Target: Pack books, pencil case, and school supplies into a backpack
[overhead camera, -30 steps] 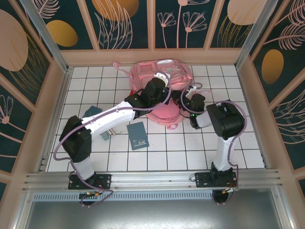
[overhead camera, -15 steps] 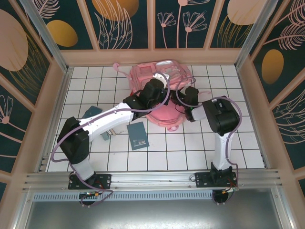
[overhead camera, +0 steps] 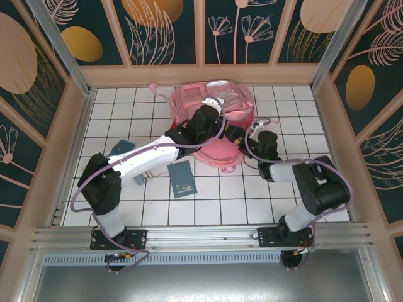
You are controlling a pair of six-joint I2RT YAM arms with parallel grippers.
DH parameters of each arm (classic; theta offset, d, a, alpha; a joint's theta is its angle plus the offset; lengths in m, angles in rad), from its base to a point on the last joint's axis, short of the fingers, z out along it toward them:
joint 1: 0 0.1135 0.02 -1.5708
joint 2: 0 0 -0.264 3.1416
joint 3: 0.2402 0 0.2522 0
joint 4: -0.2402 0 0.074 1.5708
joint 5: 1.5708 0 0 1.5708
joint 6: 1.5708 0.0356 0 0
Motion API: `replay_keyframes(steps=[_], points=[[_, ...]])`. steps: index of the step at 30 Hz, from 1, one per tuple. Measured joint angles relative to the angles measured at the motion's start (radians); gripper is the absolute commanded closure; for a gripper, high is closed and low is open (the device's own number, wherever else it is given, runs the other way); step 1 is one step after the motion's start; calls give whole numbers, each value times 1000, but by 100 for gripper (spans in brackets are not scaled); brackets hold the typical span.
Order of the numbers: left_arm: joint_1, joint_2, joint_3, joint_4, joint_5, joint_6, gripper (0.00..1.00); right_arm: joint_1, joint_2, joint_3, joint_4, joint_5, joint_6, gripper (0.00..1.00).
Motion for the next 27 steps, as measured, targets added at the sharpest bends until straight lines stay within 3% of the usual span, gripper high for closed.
replay_keyframes(steps=[5,11,27], points=[[-2,8,-14,8,-3,-12,100,71,-218,-87,-123,45,-95,1],[-5,29,-16,23,-3,-26,100,170,-341,-151,-226,113,-183,1],[-6,74,16,-8,-3,-32,100,480,-237,-138,-332,362,-314,1]])
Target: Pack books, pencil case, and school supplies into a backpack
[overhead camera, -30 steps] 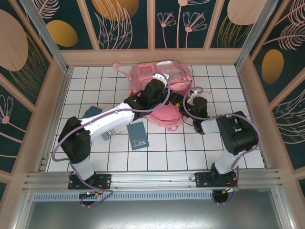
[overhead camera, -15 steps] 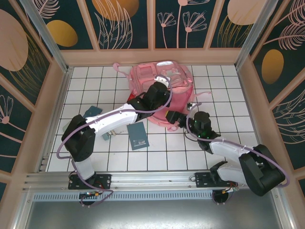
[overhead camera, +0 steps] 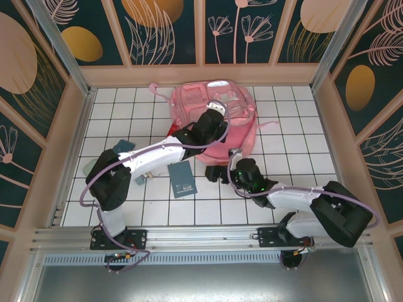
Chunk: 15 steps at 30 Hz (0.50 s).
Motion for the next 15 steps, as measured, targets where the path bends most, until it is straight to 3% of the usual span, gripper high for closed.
replay_keyframes(steps=[15], points=[[52,8,89,-61,15,0,100,293,396,325,-177,276,-19,1]])
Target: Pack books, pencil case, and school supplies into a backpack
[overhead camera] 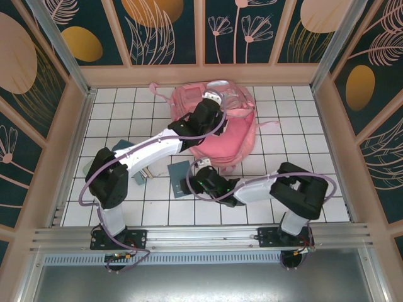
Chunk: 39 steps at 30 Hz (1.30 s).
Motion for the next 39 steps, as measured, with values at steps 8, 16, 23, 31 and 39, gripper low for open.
replay_keyframes(steps=[8,16,23,31,39], points=[[2,-1,-3,-5,5,0,100,60,123,156,-114,90,36,1],[6,-2,-23,-6,20,0,100,95,181,259,-245,178,48,1],[10,-8,-43,-2,32,0,100,137,246,355,-302,224,74,1],[10,-9,-50,2,44,0,100,176,262,395,-360,253,108,1],[13,-11,-53,6,46,0,100,193,262,436,-441,279,104,1]])
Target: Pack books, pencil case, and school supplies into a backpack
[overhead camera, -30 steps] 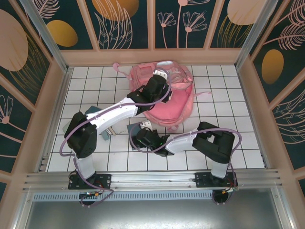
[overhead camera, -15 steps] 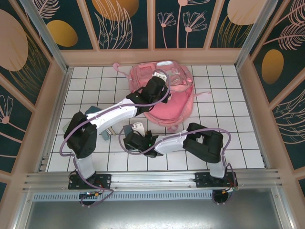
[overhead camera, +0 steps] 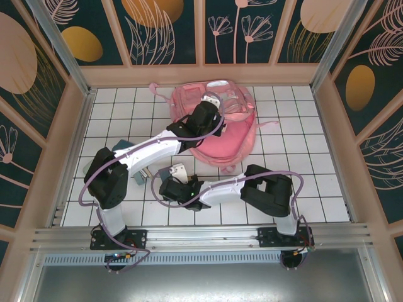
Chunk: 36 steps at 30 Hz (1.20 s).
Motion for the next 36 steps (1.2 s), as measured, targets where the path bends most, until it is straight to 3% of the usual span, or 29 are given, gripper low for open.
replay_keyframes(steps=[22,27,36], points=[[10,-14,-22,10,2,0,100,15,31,29,-56,-31,-22,1],[10,-16,-23,10,4,0,100,14,29,29,-56,-28,-18,14],[10,-21,-24,10,4,0,100,10,-20,-35,-10,-37,-11,17]])
